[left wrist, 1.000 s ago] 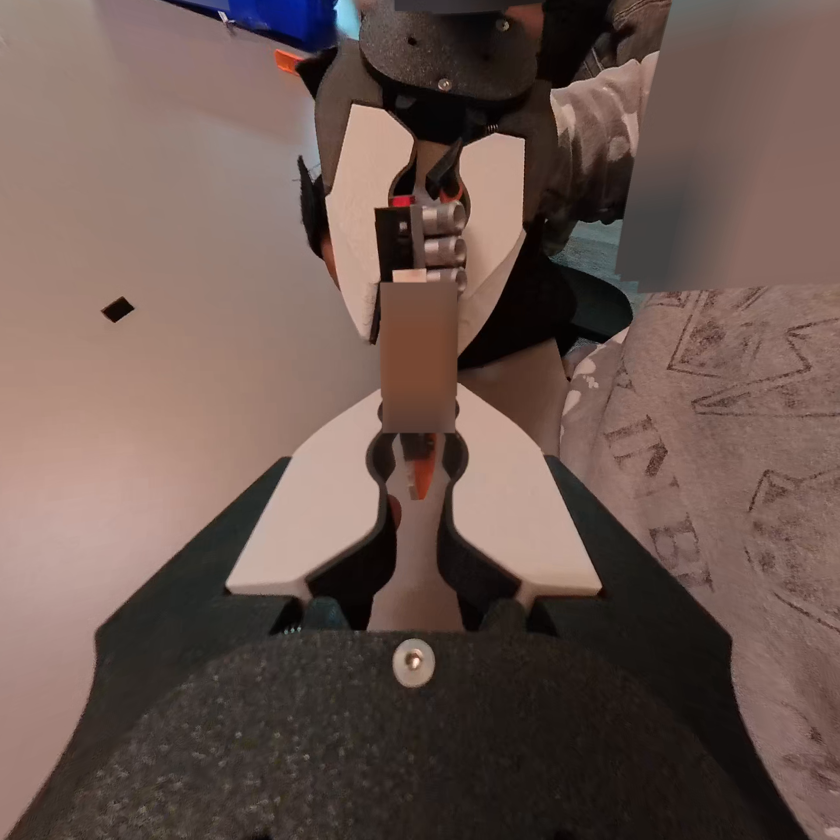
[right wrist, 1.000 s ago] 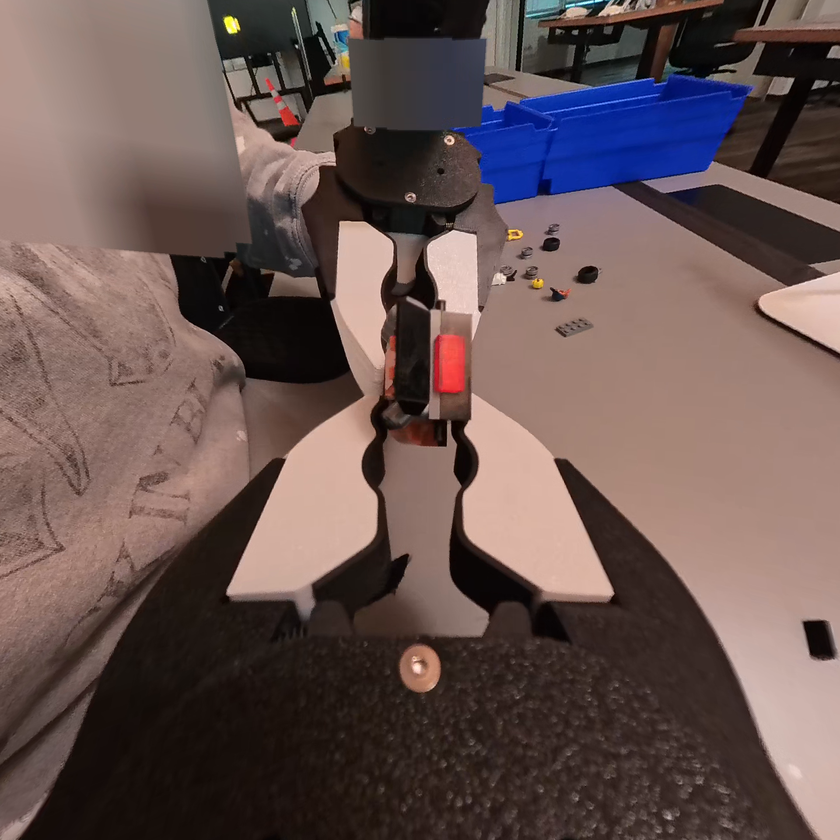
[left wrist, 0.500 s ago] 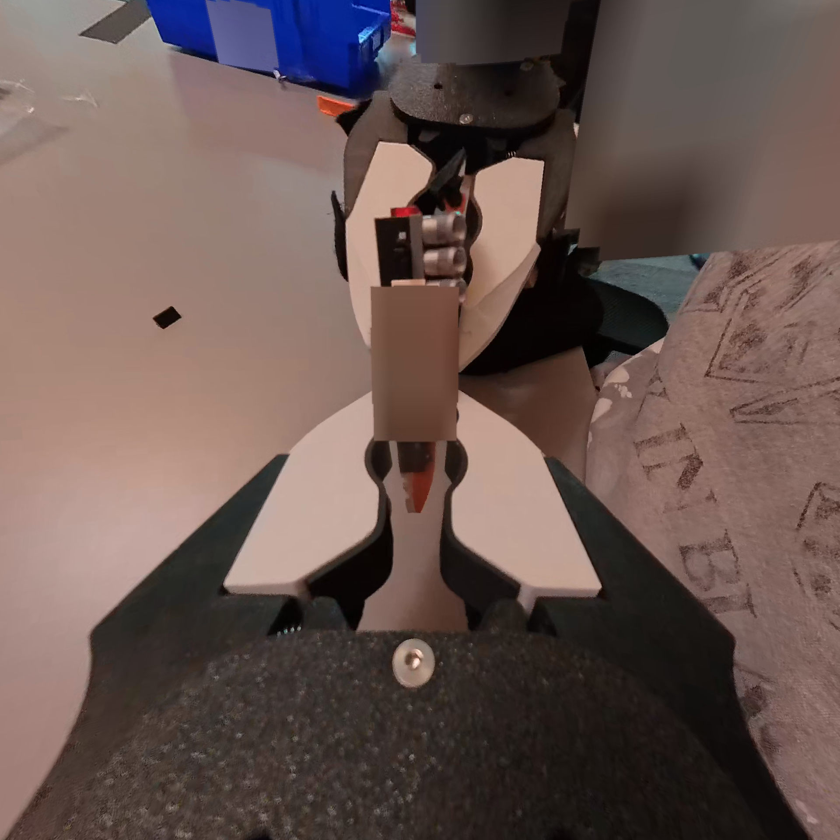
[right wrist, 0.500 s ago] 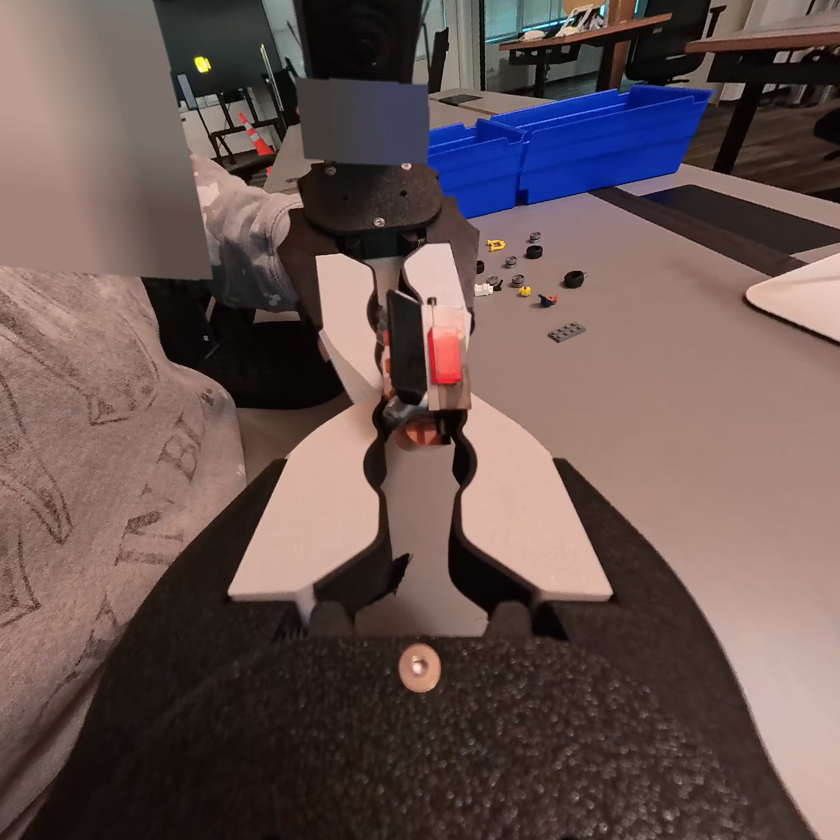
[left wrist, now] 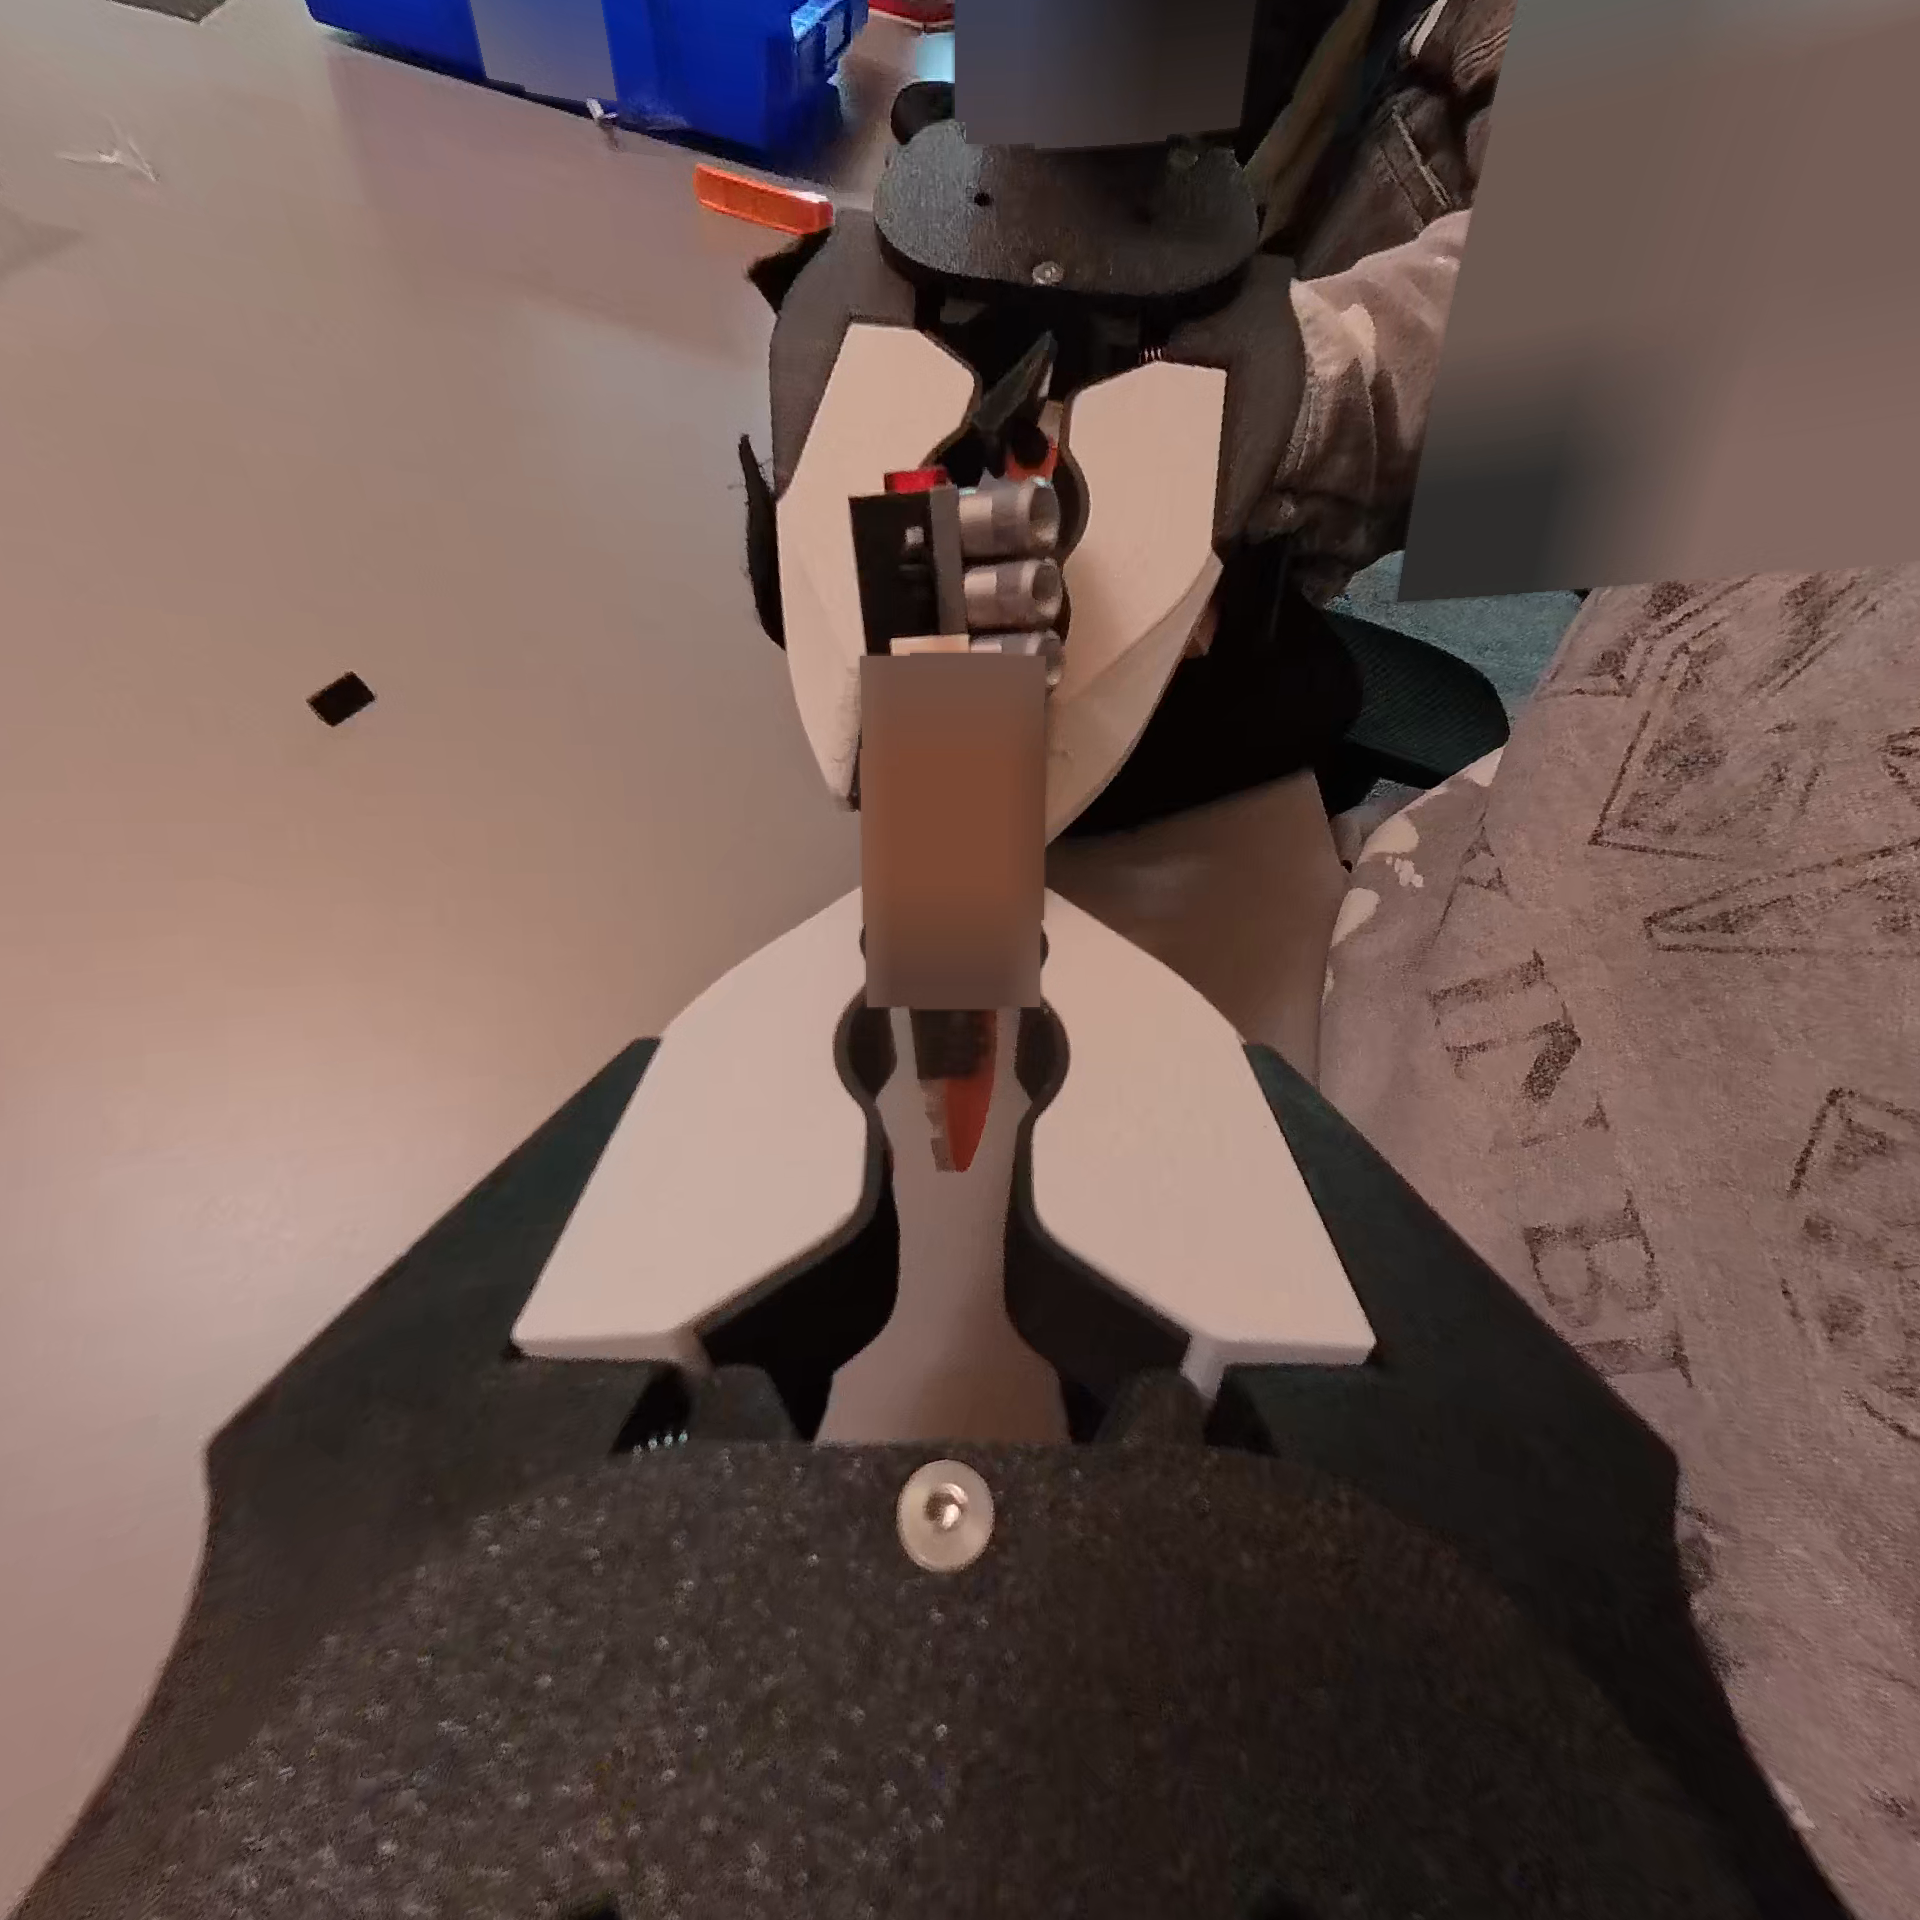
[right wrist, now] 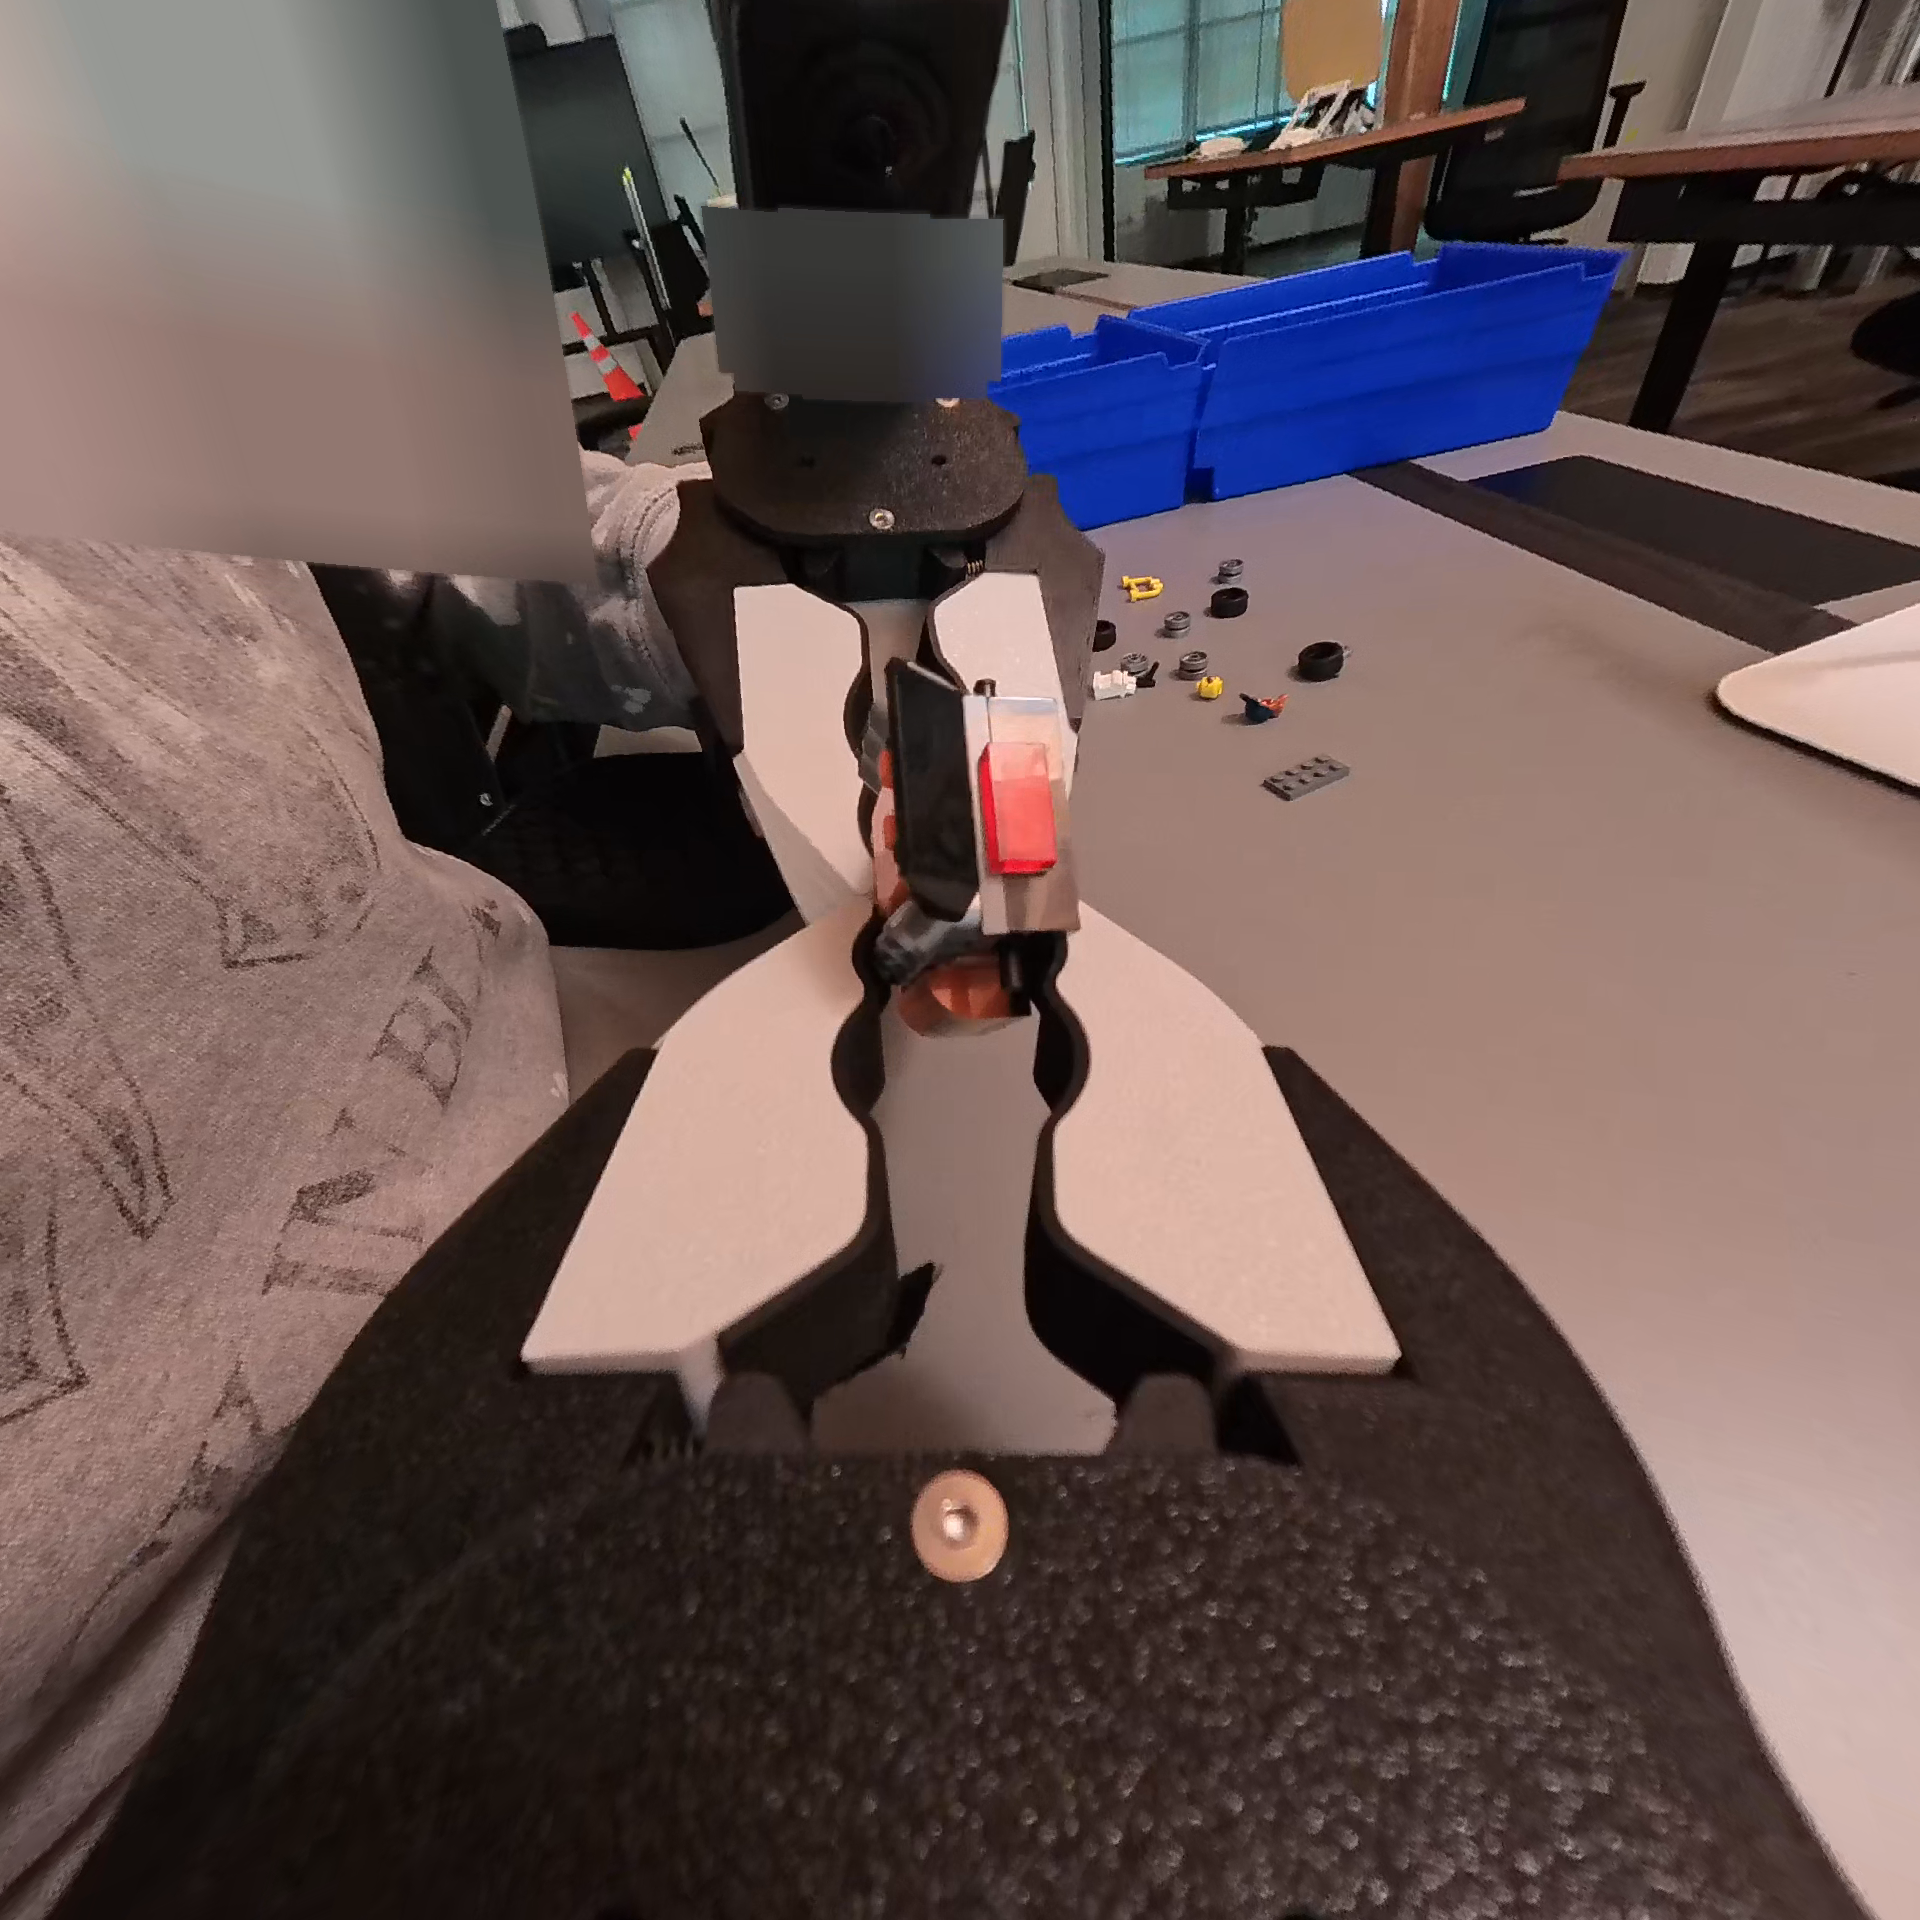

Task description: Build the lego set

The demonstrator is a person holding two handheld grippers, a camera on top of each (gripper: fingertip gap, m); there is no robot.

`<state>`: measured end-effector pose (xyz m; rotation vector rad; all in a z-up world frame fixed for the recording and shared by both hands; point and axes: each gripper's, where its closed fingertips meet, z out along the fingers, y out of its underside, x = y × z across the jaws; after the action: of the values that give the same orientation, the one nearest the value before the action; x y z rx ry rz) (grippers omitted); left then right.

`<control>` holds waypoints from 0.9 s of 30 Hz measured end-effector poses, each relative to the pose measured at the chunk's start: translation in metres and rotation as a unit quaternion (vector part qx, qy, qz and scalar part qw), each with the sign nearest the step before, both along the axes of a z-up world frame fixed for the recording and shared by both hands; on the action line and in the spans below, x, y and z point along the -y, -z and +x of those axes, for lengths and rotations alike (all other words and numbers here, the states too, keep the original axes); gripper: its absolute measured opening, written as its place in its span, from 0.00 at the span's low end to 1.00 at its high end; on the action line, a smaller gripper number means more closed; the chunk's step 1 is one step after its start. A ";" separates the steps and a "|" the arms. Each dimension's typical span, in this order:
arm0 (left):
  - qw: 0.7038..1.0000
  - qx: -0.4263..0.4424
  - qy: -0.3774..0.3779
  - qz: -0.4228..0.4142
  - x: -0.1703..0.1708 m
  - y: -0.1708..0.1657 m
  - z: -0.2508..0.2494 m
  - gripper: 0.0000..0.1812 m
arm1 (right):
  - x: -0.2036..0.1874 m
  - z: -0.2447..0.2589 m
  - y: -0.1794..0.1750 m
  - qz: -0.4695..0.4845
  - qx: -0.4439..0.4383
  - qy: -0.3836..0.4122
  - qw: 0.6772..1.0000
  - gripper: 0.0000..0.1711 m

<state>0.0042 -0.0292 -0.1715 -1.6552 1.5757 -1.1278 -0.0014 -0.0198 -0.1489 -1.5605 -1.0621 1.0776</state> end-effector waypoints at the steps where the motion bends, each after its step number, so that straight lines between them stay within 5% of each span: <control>1: 1.000 -0.001 -0.001 0.005 -0.001 0.000 0.001 0.11 | -0.001 0.001 0.001 -0.002 0.000 0.000 1.000 0.15; 6: 1.000 0.013 -0.012 0.006 -0.005 -0.003 0.001 0.21 | -0.016 0.013 -0.006 -0.136 -0.054 0.002 0.989 0.15; 13: 0.991 0.051 -0.105 0.058 -0.032 -0.018 -0.006 0.22 | -0.037 0.033 -0.008 -0.358 -0.151 0.022 0.921 0.14; 19: 0.988 0.080 -0.129 -0.005 -0.034 -0.028 -0.005 0.19 | -0.041 0.031 -0.008 -0.414 -0.197 0.029 0.888 0.14; 27: 0.986 0.091 -0.135 -0.032 -0.033 -0.028 -0.006 0.18 | -0.036 0.029 -0.006 -0.414 -0.193 0.032 0.889 0.14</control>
<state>-0.0017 0.0042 -0.1433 -1.6943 1.1723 -1.1588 0.0272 0.0161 -0.1425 -1.8710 -0.2519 1.8443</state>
